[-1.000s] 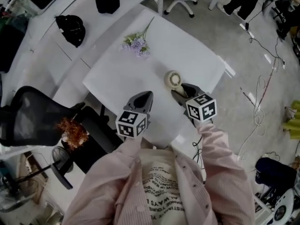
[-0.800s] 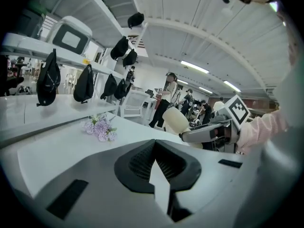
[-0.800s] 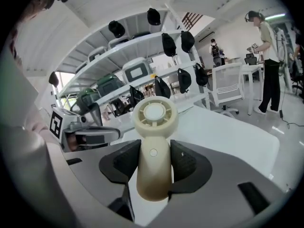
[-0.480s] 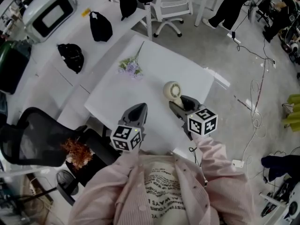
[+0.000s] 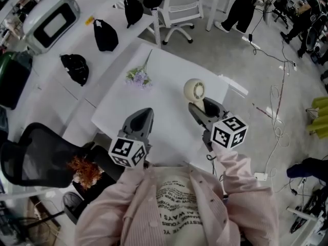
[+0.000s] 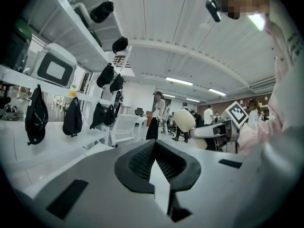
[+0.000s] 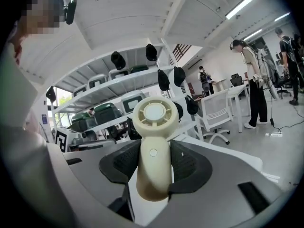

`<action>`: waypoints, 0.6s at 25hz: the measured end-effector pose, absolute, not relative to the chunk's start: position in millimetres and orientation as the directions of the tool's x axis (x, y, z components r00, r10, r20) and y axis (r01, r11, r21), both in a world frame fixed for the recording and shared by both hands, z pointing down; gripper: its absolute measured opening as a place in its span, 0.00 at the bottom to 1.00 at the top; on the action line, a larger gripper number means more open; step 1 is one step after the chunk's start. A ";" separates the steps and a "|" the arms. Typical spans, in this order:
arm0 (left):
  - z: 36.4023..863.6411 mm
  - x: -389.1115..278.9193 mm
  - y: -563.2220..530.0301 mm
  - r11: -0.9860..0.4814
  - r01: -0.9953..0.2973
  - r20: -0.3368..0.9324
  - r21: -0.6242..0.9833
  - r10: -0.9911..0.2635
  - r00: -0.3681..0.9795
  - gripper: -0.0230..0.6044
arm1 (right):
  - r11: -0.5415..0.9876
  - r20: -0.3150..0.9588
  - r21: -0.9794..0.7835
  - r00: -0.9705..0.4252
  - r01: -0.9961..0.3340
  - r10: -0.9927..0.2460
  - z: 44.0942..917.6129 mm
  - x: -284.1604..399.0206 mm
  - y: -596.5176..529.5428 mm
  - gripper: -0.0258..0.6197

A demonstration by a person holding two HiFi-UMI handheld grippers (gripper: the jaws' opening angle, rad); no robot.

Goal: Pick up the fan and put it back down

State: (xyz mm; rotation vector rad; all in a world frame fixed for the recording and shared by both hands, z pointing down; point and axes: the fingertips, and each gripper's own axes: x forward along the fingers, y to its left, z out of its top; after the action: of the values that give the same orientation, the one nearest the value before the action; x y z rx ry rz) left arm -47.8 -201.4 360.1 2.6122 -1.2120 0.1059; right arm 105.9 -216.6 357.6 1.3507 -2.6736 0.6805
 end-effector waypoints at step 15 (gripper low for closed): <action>303.0 -72.0 -204.0 -0.602 -0.787 0.063 0.134 -0.787 0.613 0.04 | 0.521 0.072 -0.297 -0.563 -0.800 -0.823 277.9 135.2 -211.2 0.33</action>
State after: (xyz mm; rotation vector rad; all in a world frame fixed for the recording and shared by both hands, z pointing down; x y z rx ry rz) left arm -72.0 -204.0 303.0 2.6861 -1.3196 -0.0039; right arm 135.2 -211.2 277.9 1.5010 -2.8064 0.4825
